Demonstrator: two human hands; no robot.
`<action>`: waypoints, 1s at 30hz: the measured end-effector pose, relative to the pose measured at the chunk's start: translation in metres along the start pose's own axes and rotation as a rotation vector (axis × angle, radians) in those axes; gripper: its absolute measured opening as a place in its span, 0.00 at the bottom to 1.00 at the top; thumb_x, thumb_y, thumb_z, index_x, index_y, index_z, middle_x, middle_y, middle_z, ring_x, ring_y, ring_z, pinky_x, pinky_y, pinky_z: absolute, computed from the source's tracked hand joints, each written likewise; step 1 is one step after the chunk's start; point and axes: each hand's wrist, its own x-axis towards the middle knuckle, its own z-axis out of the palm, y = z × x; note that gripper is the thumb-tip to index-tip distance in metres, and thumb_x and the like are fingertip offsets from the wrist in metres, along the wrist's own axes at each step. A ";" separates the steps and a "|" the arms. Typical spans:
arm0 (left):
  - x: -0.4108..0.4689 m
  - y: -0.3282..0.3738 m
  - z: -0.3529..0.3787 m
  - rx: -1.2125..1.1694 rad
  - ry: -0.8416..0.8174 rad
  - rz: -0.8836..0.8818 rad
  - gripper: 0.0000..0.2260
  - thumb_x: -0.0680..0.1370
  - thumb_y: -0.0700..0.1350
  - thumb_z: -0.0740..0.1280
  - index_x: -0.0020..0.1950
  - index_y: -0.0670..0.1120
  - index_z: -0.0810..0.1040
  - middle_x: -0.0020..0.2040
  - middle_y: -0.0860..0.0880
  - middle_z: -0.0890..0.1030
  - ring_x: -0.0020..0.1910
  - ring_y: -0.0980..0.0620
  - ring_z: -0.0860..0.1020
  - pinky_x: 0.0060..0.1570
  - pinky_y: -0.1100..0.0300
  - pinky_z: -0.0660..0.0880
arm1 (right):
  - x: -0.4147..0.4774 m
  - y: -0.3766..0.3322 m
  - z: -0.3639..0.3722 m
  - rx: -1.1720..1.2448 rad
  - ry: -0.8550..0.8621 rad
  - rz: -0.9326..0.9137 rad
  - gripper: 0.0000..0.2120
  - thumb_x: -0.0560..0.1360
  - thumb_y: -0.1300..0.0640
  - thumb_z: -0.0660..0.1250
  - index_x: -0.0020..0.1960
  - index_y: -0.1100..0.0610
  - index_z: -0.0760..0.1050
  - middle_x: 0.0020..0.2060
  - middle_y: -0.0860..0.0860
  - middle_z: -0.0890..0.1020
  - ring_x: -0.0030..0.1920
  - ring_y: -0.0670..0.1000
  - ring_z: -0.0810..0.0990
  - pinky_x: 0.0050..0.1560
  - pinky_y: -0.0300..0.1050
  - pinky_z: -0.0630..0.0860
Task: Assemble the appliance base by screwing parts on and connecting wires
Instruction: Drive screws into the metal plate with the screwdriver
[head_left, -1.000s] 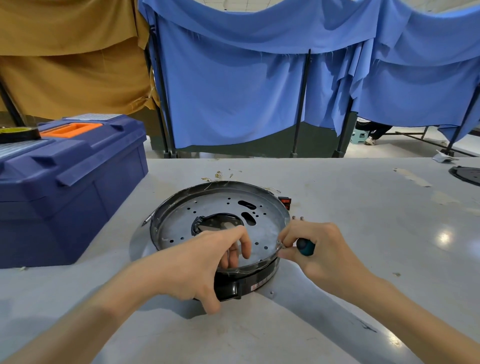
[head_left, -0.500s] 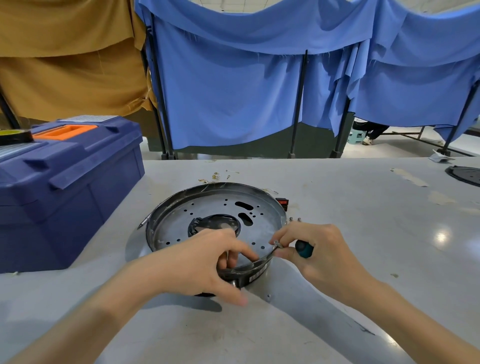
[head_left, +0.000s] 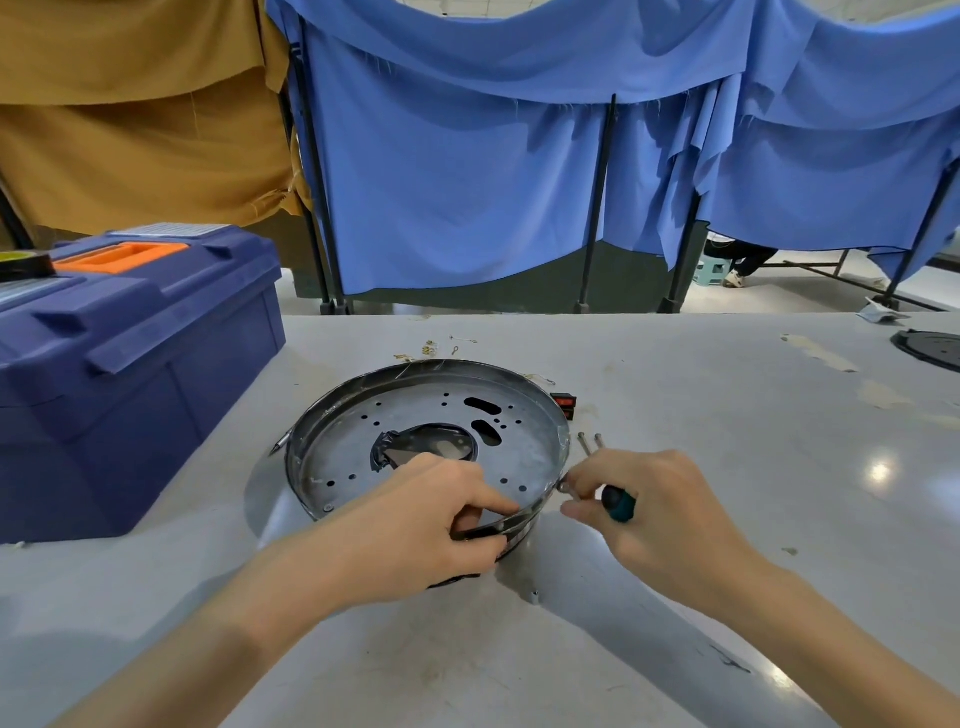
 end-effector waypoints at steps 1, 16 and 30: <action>0.000 0.001 -0.001 0.007 0.011 -0.011 0.12 0.75 0.58 0.63 0.56 0.60 0.80 0.36 0.51 0.72 0.39 0.56 0.70 0.40 0.51 0.73 | -0.001 0.001 0.001 0.001 -0.042 0.005 0.07 0.69 0.60 0.77 0.36 0.57 0.80 0.28 0.50 0.80 0.26 0.49 0.68 0.30 0.43 0.70; 0.003 -0.009 -0.001 0.056 -0.078 -0.129 0.33 0.71 0.65 0.69 0.73 0.65 0.62 0.63 0.59 0.61 0.64 0.60 0.62 0.64 0.62 0.66 | 0.014 0.014 -0.022 0.389 -0.415 0.559 0.14 0.76 0.57 0.71 0.34 0.61 0.76 0.28 0.44 0.82 0.19 0.52 0.66 0.22 0.35 0.62; 0.009 -0.014 -0.003 -0.042 -0.129 -0.283 0.47 0.61 0.68 0.70 0.71 0.70 0.43 0.67 0.55 0.67 0.69 0.50 0.65 0.66 0.49 0.69 | 0.028 0.006 -0.007 1.241 -0.346 1.180 0.04 0.76 0.68 0.67 0.48 0.70 0.75 0.53 0.72 0.80 0.48 0.70 0.83 0.41 0.63 0.82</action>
